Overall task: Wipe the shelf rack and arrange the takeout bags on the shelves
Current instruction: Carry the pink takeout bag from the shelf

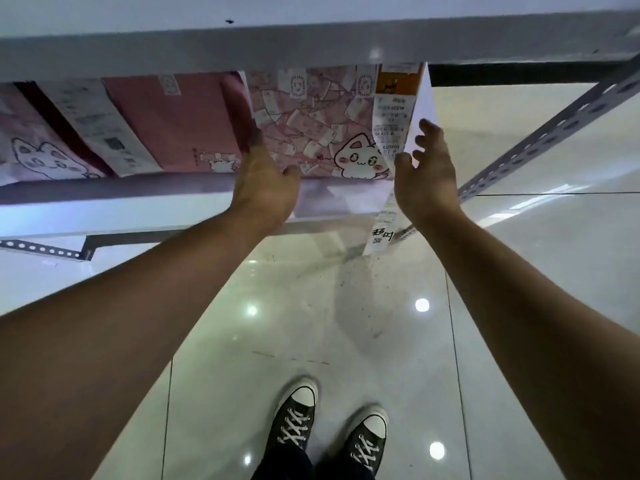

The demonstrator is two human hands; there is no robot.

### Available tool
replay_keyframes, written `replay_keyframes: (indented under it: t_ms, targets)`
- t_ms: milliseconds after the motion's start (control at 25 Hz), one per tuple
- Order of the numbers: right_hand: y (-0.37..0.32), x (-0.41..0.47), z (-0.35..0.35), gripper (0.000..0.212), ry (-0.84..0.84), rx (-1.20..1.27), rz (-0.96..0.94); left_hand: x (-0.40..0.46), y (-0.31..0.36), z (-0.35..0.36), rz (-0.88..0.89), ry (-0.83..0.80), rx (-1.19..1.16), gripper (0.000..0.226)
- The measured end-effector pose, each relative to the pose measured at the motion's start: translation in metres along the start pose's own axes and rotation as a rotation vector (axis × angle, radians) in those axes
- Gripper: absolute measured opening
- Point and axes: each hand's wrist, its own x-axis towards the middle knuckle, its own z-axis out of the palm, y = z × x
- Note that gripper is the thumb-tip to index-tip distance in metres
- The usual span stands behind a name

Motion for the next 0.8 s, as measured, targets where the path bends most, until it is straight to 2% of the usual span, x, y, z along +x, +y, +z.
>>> replay_keyframes:
  t_ms: [120,240,400,480,560,640,800]
  targets:
    - [0.004,0.018,0.008,0.058,0.007,0.029,0.084,0.023,0.004,-0.001,-0.094,0.049,0.039,0.066]
    - [0.006,0.030,0.010,0.059,-0.025,0.067,0.133,0.044,0.006,-0.007,-0.075,0.059,-0.038,0.075]
    - [0.001,0.031,0.011,0.043,-0.069,0.176,0.100,0.050,0.001,-0.010,-0.035,-0.086,-0.161,0.062]
    - [-0.002,0.024,0.016,0.039,-0.093,0.191,0.082,0.044,0.000,-0.007,0.011,-0.129,-0.199,0.064]
    - [-0.001,0.015,0.022,0.038,-0.104,0.148,0.081,0.047,0.003,-0.006,-0.038,-0.039,-0.165,0.064]
    - [0.001,0.010,0.027,0.036,-0.065,0.120,0.100,0.061,0.003,-0.011,-0.149,0.049,-0.098,0.062]
    - [-0.002,0.013,0.036,0.029,0.032,0.116,0.068,0.078,-0.003,-0.014,-0.141,-0.035,-0.070,0.058]
